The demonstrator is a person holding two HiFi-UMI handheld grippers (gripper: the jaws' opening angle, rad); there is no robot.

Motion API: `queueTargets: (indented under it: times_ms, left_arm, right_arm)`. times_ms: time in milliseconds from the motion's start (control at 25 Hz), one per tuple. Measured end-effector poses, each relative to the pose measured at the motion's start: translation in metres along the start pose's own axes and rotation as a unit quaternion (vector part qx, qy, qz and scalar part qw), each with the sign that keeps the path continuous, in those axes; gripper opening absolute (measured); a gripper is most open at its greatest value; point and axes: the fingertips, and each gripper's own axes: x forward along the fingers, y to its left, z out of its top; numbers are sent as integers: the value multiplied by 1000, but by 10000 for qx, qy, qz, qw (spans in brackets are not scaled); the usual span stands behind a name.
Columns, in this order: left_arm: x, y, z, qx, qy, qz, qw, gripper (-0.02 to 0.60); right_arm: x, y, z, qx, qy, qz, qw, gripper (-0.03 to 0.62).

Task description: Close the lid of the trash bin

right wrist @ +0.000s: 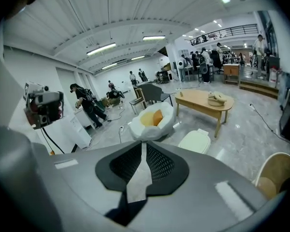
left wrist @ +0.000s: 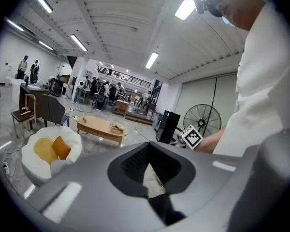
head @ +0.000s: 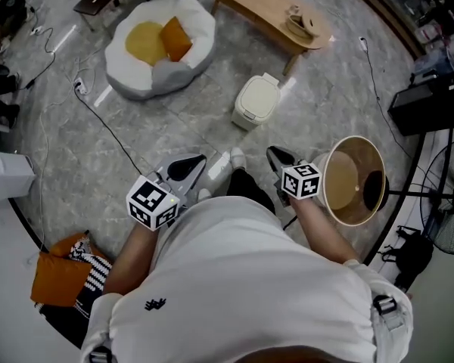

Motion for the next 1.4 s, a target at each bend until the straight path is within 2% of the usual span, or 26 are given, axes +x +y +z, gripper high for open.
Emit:
queueTargets:
  times_ms: [440,640,960,1400]
  left_arm:
    - [-26,-7,-16,-28,105,125,9999,55]
    - [-36,-13,-21,10,71,168,9998,55]
    - [-59,-15,-36,-134,71,355,9993,55]
    - [-51,-23,-40,-140,109,283,9994,55]
  right_arm:
    - [-57,77,13,-516,-538,359,9966,24]
    - [-63,93,21,-806,-697,492,9931,21]
    - [-67,115,30,-1026,-908,687,9882,12]
    - [-73,116,22,-1022,-911,726,9879,2]
